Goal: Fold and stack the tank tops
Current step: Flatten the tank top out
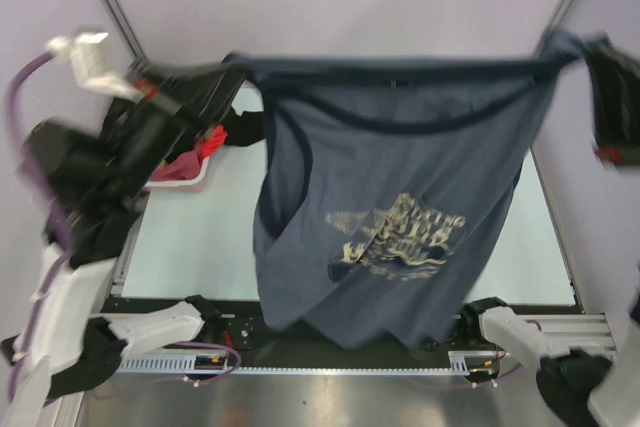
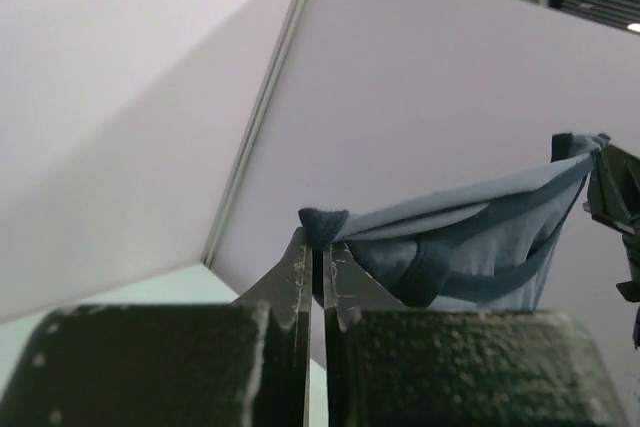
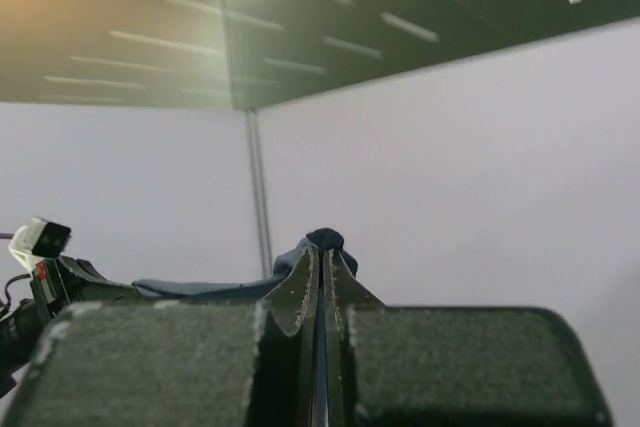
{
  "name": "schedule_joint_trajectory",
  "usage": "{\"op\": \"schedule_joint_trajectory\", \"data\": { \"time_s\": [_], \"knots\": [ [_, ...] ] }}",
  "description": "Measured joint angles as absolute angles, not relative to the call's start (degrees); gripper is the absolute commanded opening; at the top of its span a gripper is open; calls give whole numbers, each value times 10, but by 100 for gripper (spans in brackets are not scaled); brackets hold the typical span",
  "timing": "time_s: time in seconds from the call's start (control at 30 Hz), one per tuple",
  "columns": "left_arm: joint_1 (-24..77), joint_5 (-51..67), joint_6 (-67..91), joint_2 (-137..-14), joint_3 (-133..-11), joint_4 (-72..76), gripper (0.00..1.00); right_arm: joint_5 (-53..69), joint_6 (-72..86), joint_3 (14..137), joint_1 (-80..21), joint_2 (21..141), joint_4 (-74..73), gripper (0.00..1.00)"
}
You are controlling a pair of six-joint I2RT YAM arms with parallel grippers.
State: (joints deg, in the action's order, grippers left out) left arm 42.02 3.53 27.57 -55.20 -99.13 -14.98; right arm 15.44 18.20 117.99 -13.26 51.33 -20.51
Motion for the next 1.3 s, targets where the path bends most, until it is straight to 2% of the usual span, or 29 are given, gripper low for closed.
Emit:
{"op": "schedule_joint_trajectory", "data": {
  "time_s": [0.17, 0.27, 0.43, 0.47, 0.5, 0.53, 0.57, 0.6, 0.67, 0.73, 0.8, 0.87, 0.9, 0.97, 1.0, 1.07, 1.23, 1.3],
  "knots": [
    [281, 98, 344, -708, -1027, -133, 0, 137, 196, 1236, -125, 710, -213, 0],
    [208, 136, 390, -782, -964, -111, 0, 156, 231, 1186, -105, 819, -195, 0],
    [148, 158, 423, -897, -869, -65, 0, 166, 294, 1070, -78, 999, -138, 1],
    [143, 159, 426, -918, -858, -49, 1, 170, 309, 1062, -73, 1041, -126, 9],
    [136, 159, 430, -948, -850, -31, 2, 177, 326, 1064, -69, 1087, -112, 48],
    [131, 161, 433, -980, -846, -15, 11, 186, 344, 1088, -64, 1138, -102, 63],
    [126, 163, 436, -1012, -844, -2, 29, 192, 353, 1117, -61, 1180, -91, 70],
    [120, 165, 436, -1039, -846, 11, 99, 196, 364, 1164, -58, 1235, -93, 83],
    [106, 169, 444, -1112, -874, 6, 100, 204, 381, 1301, -54, 1348, -110, 84],
    [91, 164, 436, -1197, -965, -48, 100, 209, 386, 1369, -51, 1402, -135, 99],
    [79, 147, 416, -1255, -1044, -101, 100, 208, 381, 1345, -50, 1393, -154, 100],
    [70, 128, 396, -1261, -1058, -123, 100, 202, 374, 1239, -51, 1331, -136, 99],
    [66, 119, 390, -1250, -1049, -122, 100, 201, 371, 1169, -52, 1286, -134, 95],
    [62, 103, 383, -1210, -1010, -118, 100, 197, 363, 1055, -53, 1203, -131, 87],
    [62, 96, 383, -1178, -978, -110, 100, 194, 358, 993, -55, 1157, -109, 77],
    [65, 89, 383, -1105, -908, -100, 100, 182, 348, 871, -59, 1058, -96, 71],
    [101, 60, 370, -921, -747, -81, 100, 131, 311, 671, -78, 864, -105, 73],
    [123, 52, 361, -875, -706, -72, 100, 99, 298, 615, -85, 813, -117, 70]
  ]
}}
